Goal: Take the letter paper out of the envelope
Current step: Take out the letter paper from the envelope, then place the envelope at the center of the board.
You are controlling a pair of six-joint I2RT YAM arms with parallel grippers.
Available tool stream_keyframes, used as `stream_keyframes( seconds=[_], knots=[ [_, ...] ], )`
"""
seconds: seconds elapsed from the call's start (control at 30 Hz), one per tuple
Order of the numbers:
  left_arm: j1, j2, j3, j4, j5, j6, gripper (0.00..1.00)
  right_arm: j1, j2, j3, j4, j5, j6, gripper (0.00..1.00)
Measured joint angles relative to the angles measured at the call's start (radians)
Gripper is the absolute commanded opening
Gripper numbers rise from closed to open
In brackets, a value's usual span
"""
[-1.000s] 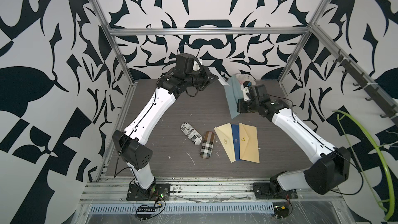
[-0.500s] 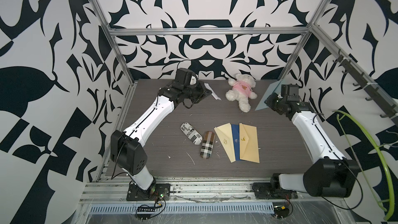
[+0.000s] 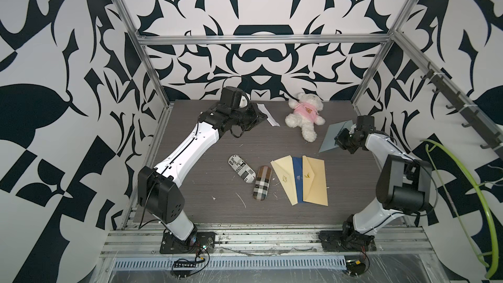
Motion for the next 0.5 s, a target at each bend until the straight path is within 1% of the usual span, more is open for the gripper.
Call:
stream_keyframes(
  seconds=[0.13,0.23,0.37,0.5],
  knots=[
    [0.000,0.000,0.000,0.000,0.001,0.002,0.00,-0.026,0.097,0.071,-0.013,-0.063,-0.058,0.00],
    [0.000,0.000,-0.002,-0.003,0.001,0.003,0.00,-0.041,0.161,0.140,-0.056,-0.077,-0.096,0.01],
    [0.000,-0.006,-0.023,-0.008,0.000,0.006,0.00,-0.049,0.228,0.206,-0.129,-0.066,-0.148,0.11],
    [0.000,-0.007,-0.028,-0.020,0.000,0.006,0.00,-0.052,0.273,0.237,-0.193,-0.026,-0.180,0.21]
  ],
)
